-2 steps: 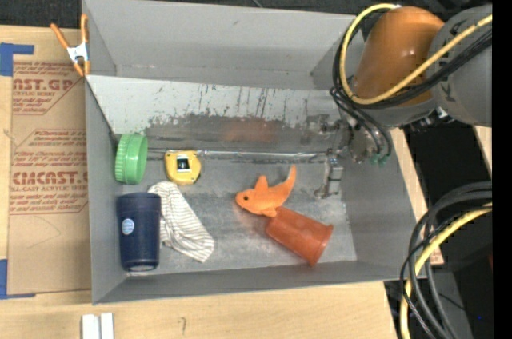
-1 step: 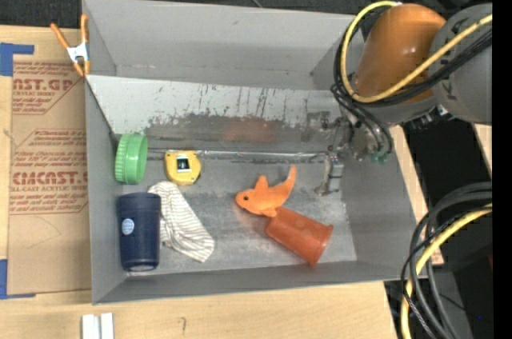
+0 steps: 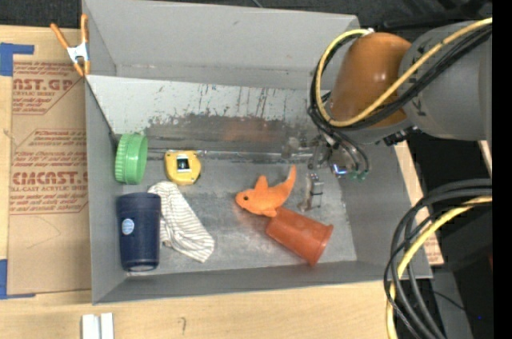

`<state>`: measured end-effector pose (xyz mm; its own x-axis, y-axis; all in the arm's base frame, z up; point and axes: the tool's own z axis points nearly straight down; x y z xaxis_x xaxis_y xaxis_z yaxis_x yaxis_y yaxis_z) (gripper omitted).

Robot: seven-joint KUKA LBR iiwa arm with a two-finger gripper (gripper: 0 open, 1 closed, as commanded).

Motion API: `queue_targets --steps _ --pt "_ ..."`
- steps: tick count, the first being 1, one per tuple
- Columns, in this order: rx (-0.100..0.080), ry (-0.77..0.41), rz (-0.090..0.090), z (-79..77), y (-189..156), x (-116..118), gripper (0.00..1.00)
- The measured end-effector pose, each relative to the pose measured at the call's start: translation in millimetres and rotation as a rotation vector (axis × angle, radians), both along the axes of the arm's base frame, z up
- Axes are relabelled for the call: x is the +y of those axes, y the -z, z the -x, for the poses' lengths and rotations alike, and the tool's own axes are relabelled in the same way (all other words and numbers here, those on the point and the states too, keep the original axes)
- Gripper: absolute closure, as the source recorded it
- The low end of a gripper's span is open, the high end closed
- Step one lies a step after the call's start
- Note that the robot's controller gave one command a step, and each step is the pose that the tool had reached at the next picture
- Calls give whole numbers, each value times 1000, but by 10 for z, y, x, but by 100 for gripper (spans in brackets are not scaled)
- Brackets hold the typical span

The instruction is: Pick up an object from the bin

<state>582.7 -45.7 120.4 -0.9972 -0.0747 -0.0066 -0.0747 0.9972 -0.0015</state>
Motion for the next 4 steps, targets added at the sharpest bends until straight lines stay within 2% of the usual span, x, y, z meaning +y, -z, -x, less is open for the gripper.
queue_targets --steps 1,3,4 --pt "4 -387 -1 -40 506 246 100" --pt "4 -395 -1 13 505 264 100" --pt "5 -392 -1 76 506 381 100"
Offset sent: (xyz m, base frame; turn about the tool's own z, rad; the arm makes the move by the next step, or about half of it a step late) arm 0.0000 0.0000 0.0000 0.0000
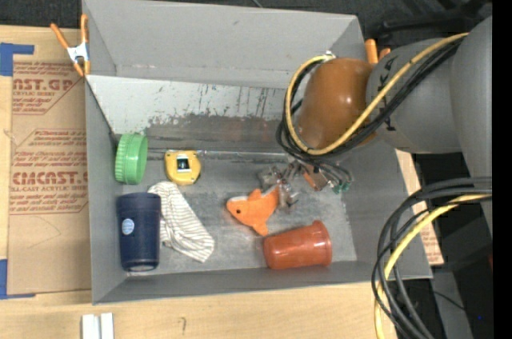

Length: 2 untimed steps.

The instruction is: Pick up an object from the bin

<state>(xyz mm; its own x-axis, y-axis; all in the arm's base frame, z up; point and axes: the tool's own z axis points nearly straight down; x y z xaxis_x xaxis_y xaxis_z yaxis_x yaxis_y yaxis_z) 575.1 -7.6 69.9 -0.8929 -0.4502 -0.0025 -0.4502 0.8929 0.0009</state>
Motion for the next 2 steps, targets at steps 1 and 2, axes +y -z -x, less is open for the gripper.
queue_targets --steps 1,2 --pt "0 -13 1 7 1 38 100" --pt "-3 -48 1 -187 -1355 261 100"
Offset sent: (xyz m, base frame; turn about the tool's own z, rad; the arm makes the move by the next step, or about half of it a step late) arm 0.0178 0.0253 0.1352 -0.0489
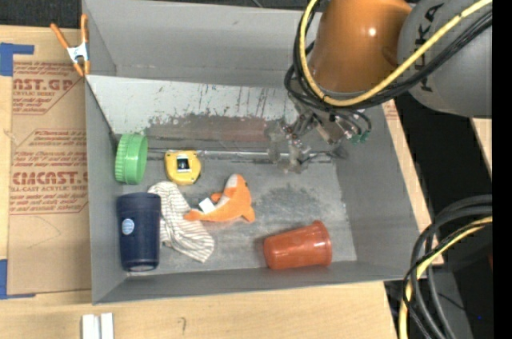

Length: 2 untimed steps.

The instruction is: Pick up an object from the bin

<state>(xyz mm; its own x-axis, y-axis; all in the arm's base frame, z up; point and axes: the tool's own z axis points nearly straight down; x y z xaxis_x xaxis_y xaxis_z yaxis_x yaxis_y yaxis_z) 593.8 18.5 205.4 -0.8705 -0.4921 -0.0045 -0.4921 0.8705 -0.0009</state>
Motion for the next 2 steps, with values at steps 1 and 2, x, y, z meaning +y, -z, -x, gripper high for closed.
queue_targets --steps 1,2 --pt "1 0 -1 2 3 2 0" --pt "1 0 -1 2 3 3 0"
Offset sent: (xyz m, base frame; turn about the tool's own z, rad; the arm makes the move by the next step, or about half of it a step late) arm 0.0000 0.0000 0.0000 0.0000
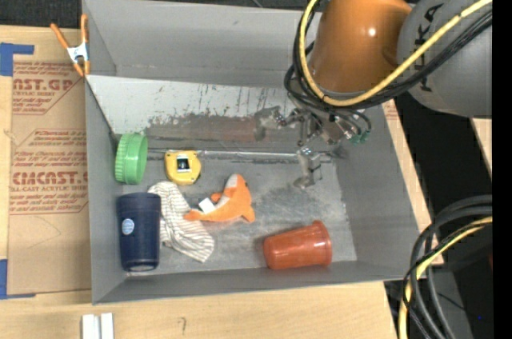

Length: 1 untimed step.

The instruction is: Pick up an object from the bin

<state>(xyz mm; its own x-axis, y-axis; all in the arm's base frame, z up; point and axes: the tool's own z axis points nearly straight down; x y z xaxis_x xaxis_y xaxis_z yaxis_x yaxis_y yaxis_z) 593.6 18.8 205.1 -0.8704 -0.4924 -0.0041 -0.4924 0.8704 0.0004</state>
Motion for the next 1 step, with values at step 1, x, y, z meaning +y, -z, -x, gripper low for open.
queue_targets --steps 1 --pt "-10 -77 3 239 254 259 0"
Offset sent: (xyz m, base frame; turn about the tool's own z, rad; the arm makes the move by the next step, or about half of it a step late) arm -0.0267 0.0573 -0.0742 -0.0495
